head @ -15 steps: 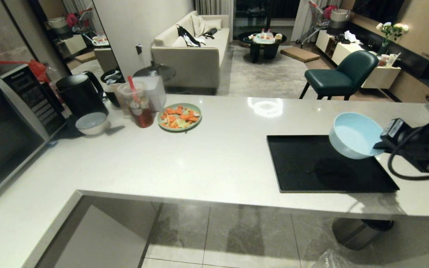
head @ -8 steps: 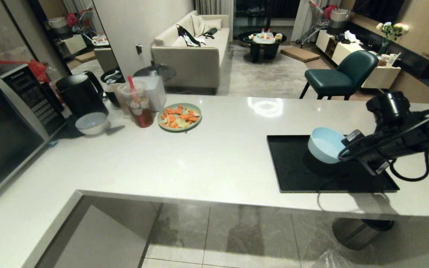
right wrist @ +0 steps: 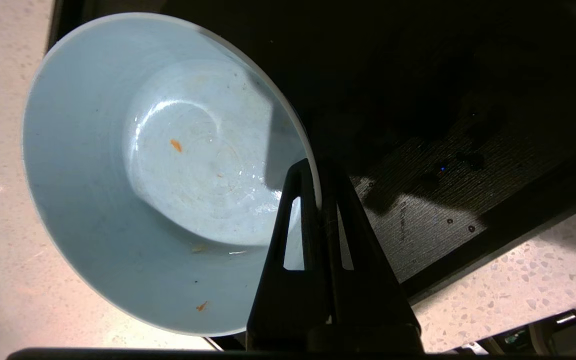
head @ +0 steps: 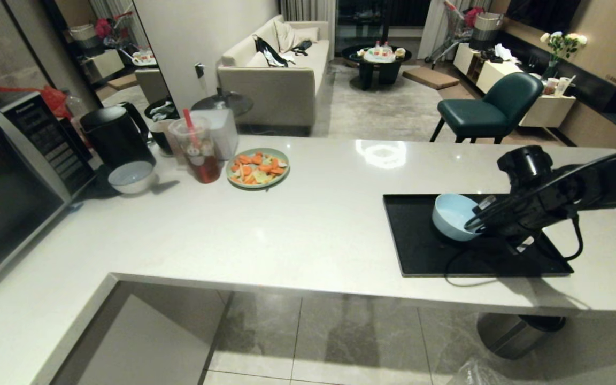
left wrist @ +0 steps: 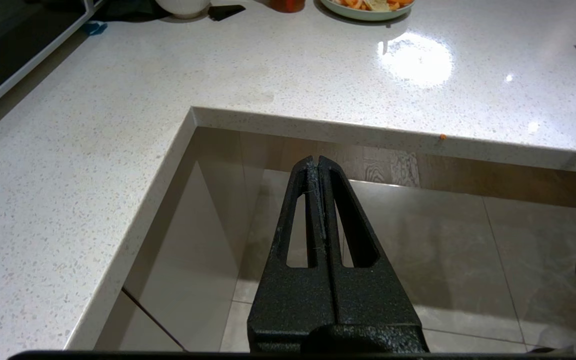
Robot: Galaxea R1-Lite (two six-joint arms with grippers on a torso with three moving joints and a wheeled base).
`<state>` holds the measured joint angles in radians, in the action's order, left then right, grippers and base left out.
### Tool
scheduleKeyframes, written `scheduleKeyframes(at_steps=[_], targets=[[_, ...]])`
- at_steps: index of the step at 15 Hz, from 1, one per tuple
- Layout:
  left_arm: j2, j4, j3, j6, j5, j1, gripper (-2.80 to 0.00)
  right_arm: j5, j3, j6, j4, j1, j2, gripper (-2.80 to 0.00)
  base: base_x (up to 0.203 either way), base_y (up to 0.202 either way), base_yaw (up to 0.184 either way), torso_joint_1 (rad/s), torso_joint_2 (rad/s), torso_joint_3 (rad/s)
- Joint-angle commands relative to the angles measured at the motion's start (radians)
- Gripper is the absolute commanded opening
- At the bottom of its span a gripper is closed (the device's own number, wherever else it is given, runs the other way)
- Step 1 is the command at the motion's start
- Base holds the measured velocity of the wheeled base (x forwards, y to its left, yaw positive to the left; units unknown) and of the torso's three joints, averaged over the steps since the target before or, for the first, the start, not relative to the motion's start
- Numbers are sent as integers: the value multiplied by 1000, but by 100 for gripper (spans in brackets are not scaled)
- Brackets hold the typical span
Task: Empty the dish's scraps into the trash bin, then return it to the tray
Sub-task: Put the bowl back to the table
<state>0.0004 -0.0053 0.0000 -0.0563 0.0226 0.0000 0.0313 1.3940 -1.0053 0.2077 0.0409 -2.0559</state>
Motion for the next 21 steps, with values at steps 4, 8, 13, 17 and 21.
scheduleKeyframes(at_steps=[4,8,13,17,21], targets=[[1,-1,0,0,0,0,-280,4,0,-4,2,1,-30,-280,0,0,0,0,0,0],[1,-1,0,0,0,0,-280,4,0,-3,24,1,-29,-280,0,0,0,0,0,0],[1,-1,0,-2,0,0,-280,21,2,-2,30,2,-21,0,0,0,0,0,0,0],[1,-1,0,-2,0,0,-280,47,2,4,29,24,7,0,0,0,0,0,0,0],[0,-1,0,0,0,-2,-280,48,1,121,23,66,104,0,0,0,0,0,0,0]])
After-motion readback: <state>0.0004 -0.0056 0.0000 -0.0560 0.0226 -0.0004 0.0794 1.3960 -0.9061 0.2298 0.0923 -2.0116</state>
